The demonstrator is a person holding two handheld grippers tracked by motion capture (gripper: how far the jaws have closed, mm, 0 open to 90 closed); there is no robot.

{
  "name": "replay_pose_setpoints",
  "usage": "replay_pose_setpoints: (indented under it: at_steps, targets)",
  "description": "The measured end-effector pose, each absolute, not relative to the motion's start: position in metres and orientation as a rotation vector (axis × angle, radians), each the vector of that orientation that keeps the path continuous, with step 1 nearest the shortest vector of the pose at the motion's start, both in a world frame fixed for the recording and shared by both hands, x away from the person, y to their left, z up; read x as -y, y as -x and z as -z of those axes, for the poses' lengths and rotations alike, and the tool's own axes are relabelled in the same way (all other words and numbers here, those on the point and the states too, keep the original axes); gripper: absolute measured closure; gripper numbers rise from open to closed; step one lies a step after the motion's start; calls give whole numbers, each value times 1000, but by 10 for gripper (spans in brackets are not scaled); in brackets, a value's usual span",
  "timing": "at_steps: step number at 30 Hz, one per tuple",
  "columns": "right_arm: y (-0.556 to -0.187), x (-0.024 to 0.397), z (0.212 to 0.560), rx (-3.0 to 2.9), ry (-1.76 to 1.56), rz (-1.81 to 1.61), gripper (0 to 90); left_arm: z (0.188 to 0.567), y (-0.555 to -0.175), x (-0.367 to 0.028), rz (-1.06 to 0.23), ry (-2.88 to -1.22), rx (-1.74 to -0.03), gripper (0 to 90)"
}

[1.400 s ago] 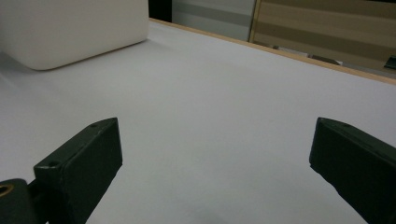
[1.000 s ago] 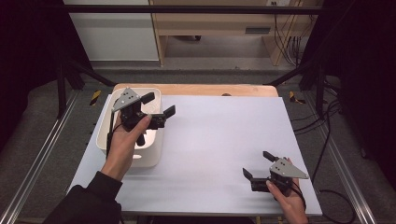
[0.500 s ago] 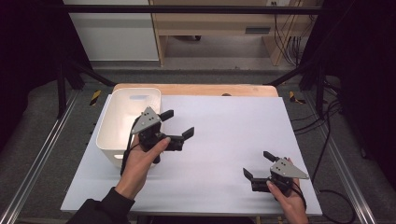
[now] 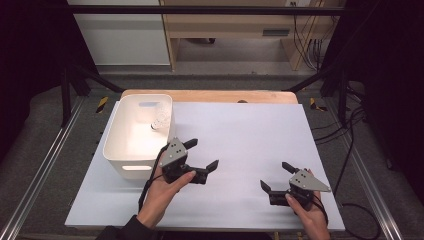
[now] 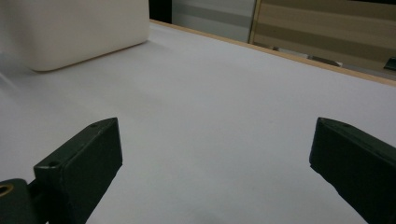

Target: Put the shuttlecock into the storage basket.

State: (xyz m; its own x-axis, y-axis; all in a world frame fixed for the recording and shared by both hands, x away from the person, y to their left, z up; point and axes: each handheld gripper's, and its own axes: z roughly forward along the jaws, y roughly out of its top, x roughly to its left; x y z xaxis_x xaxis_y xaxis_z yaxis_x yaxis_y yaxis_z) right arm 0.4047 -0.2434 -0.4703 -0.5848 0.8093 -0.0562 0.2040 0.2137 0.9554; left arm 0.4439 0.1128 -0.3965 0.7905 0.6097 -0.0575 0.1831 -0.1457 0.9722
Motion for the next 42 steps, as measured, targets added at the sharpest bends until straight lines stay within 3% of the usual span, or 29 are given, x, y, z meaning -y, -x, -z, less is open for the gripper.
replay_pose_setpoints:
  at_steps: [23, 42]
  targets:
    - [-404, 242, 471, -1934, -930, -1379, 26, 432, -399, -146, -399, -1711, -615, 30]
    - [-401, 240, 470, -1932, -929, -1376, 27, 417, -358, -189, -523, -1673, -643, 31]
